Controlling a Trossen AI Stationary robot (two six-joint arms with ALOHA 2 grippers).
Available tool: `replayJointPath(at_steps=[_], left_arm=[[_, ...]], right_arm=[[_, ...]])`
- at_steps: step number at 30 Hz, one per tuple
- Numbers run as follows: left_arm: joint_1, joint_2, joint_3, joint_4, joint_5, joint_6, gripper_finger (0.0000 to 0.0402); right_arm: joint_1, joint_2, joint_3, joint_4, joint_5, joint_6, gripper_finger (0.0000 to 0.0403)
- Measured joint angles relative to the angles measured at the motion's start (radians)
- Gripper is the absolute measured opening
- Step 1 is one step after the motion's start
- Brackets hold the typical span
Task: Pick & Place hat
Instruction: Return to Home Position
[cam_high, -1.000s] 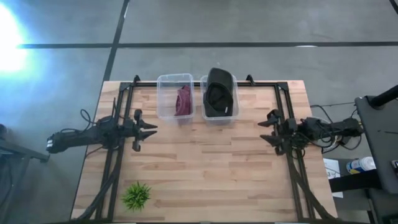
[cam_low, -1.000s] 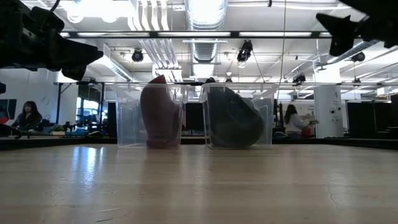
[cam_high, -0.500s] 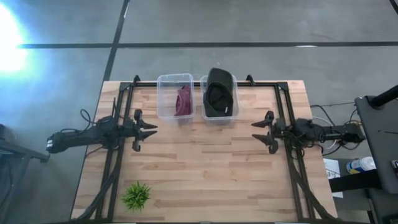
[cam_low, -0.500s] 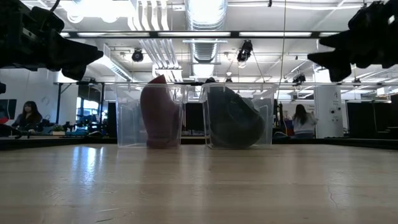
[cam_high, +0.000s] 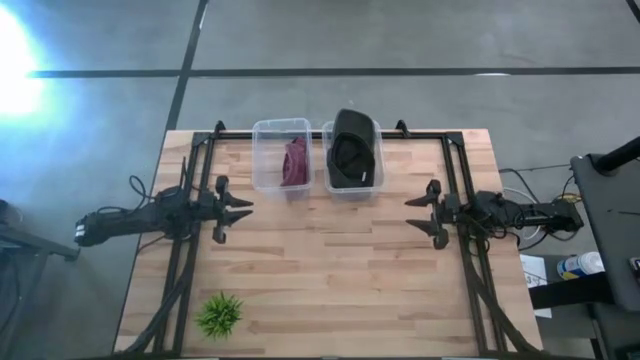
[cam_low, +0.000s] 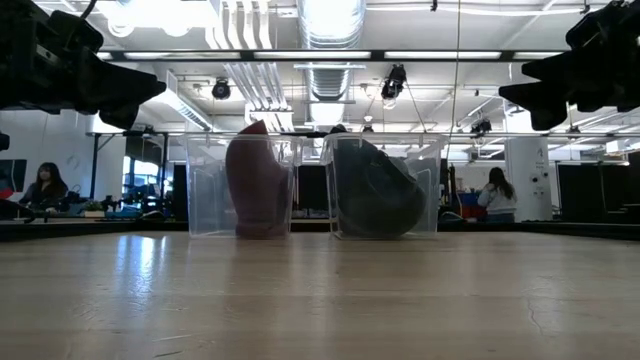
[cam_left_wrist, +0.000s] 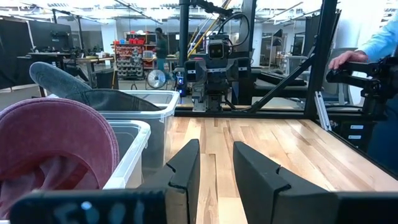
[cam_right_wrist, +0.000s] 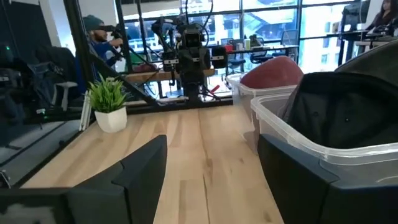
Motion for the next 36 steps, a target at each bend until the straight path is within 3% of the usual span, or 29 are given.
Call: replayJointPath(at_steps=[36], left_arm=[[0.0,0.0,0.0,0.0,0.0,0.0,0.0092]], right_arm=[[0.0,0.007,0.0,0.0,0.001,0.006,0.0251]])
